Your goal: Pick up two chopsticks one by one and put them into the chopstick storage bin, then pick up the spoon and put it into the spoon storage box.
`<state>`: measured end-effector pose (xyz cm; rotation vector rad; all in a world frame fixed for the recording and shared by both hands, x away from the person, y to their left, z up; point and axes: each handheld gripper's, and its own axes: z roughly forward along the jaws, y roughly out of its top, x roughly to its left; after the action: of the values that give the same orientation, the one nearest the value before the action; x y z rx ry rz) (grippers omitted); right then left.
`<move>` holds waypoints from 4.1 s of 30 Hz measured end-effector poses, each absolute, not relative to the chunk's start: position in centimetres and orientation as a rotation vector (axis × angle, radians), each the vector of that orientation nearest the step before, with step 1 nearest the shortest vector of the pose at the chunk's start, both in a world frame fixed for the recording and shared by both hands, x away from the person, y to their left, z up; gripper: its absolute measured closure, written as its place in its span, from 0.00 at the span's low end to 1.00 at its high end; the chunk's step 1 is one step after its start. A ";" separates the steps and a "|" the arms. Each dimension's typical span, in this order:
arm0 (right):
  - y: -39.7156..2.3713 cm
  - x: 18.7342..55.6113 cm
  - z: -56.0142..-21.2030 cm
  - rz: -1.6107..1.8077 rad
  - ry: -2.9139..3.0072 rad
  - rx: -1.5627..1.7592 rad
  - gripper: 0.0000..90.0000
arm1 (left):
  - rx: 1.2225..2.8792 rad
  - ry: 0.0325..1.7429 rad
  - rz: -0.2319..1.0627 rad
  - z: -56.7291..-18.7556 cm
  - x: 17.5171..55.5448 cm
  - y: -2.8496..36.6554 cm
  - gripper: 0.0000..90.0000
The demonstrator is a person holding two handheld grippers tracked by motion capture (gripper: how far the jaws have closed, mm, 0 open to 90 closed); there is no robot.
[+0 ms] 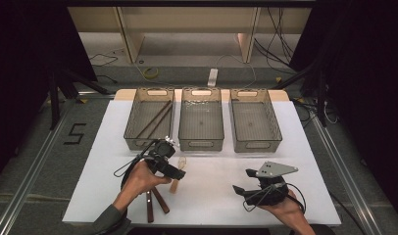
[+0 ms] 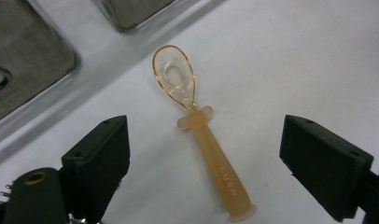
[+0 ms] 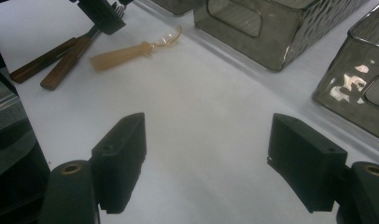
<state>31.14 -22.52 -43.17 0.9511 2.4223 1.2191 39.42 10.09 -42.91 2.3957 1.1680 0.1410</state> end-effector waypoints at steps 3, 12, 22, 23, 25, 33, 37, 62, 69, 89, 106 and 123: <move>-22.5 31.1 -43.1 1.222 2.421 0.951 0.32 | 2.399 1.175 0.139 -43.1 39.3 10.3 0.17; -22.5 31.1 -43.2 1.219 2.427 0.952 0.32 | 2.402 1.193 0.129 -43.1 39.5 10.6 0.20; -22.3 31.1 -43.2 1.213 2.433 0.938 0.32 | 2.440 1.148 0.084 -43.5 39.0 10.2 0.29; -22.3 31.1 -43.2 1.212 2.433 0.937 0.32 | 2.451 1.143 0.088 -43.5 38.9 10.1 0.31; -22.2 31.1 -43.3 1.205 2.439 0.935 0.32 | 2.464 1.134 0.089 -43.6 38.8 10.0 0.34; -22.1 30.9 -43.2 1.196 2.441 0.931 0.32 | 2.492 1.123 0.068 -44.1 38.5 9.6 0.43; -22.1 30.9 -43.3 1.193 2.442 0.930 0.32 | 2.499 1.126 0.060 -44.4 38.4 9.5 0.47; -22.1 30.9 -43.3 1.187 2.444 0.926 0.32 | 2.551 1.128 0.067 -46.1 38.3 9.0 0.66; -22.0 30.9 -43.3 1.179 2.449 0.923 0.32 | 2.551 1.119 0.082 -46.3 38.1 8.8 0.68; -22.1 30.9 -43.3 1.182 2.443 0.923 0.32 | 2.548 1.109 0.125 -46.4 38.1 9.1 0.83; -22.1 30.9 -43.2 1.187 2.439 0.927 0.32 | 2.452 1.062 0.127 -44.0 38.3 9.9 0.83; -22.2 30.9 -43.1 1.220 2.419 0.930 0.31 | 2.341 1.032 0.175 -41.3 39.3 10.4 0.83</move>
<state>30.93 -22.23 -43.10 0.9299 2.4195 1.2198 39.30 10.42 -41.32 2.3412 1.0316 0.1750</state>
